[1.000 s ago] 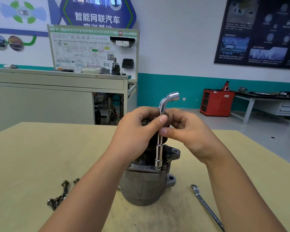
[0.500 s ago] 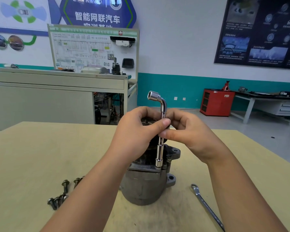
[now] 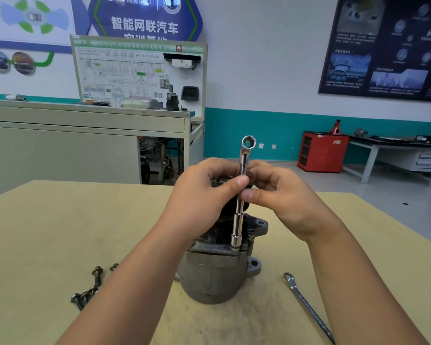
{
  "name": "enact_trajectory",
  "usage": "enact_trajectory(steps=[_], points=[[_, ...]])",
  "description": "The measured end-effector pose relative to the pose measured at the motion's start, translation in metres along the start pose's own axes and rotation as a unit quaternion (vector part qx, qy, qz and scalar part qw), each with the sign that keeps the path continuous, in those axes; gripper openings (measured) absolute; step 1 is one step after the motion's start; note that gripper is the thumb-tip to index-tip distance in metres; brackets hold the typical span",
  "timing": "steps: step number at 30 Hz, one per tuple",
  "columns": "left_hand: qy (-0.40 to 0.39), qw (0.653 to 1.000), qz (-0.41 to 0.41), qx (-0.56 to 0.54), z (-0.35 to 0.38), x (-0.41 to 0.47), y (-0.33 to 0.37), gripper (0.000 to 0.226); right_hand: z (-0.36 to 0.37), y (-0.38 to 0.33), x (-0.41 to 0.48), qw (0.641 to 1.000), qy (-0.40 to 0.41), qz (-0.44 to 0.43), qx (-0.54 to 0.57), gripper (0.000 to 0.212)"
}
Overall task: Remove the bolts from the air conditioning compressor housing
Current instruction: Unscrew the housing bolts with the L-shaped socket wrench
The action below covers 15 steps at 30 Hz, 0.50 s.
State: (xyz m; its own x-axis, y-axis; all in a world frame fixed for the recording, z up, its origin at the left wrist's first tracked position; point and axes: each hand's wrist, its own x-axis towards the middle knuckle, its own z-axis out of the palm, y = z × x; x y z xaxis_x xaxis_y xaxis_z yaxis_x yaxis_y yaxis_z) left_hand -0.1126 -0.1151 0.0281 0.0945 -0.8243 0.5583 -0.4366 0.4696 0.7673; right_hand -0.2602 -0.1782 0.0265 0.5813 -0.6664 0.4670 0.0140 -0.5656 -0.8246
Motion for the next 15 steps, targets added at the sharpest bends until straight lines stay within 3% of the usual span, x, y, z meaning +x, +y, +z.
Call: enact_trajectory(steps=[6, 15], points=[[-0.025, 1.000, 0.007, 0.005, -0.0039, 0.0008, -0.0009, 0.018, 0.0002, -0.0017, -0.0009, 1.000, -0.008, -0.005, 0.002, 0.023], [0.003, 1.000, -0.009, -0.008, -0.0007, 0.0005, -0.0020, 0.012, -0.0016, -0.0013, -0.0023, 1.000, -0.019, 0.002, 0.005, 0.019]])
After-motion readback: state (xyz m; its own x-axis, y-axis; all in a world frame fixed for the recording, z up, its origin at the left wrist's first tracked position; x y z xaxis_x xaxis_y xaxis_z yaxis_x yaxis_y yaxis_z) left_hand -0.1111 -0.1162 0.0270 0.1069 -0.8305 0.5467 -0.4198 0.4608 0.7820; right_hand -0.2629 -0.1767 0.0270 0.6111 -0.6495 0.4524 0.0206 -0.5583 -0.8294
